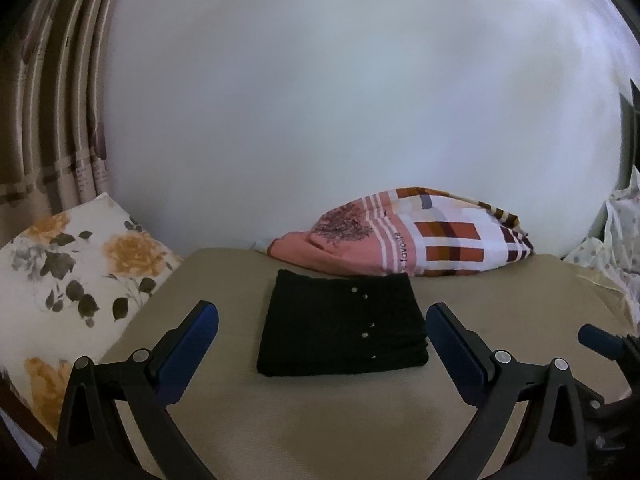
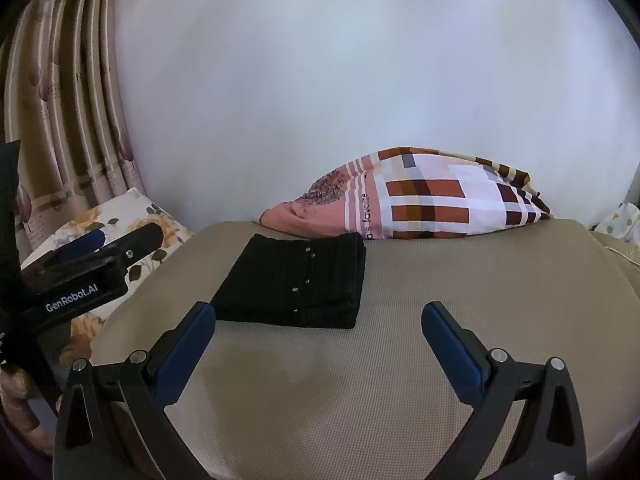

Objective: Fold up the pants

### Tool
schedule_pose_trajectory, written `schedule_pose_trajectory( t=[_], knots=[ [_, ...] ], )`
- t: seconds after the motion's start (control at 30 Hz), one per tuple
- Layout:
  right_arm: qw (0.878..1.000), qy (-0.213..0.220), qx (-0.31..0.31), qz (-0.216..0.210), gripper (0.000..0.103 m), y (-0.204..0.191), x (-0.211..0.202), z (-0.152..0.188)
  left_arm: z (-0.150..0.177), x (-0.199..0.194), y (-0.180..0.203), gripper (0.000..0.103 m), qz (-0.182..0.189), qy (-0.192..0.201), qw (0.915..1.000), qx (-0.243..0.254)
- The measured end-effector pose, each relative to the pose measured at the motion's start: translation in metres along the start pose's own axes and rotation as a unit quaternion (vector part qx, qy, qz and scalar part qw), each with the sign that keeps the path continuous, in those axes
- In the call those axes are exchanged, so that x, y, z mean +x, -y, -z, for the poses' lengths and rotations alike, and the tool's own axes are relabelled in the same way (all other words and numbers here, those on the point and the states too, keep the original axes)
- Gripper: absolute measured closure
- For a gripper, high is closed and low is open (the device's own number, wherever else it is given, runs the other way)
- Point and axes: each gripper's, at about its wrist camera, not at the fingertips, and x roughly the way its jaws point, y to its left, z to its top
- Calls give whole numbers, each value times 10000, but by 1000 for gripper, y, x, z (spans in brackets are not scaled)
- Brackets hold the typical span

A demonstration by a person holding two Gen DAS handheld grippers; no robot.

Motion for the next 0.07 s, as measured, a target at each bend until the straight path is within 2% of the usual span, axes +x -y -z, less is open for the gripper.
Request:
schedule_pose_trajectory(
  t=[0.07],
  knots=[
    [10000, -36, 26, -8, 0, 1, 1, 1, 0, 1, 0, 0, -9, -30, 10000, 16]
  ],
)
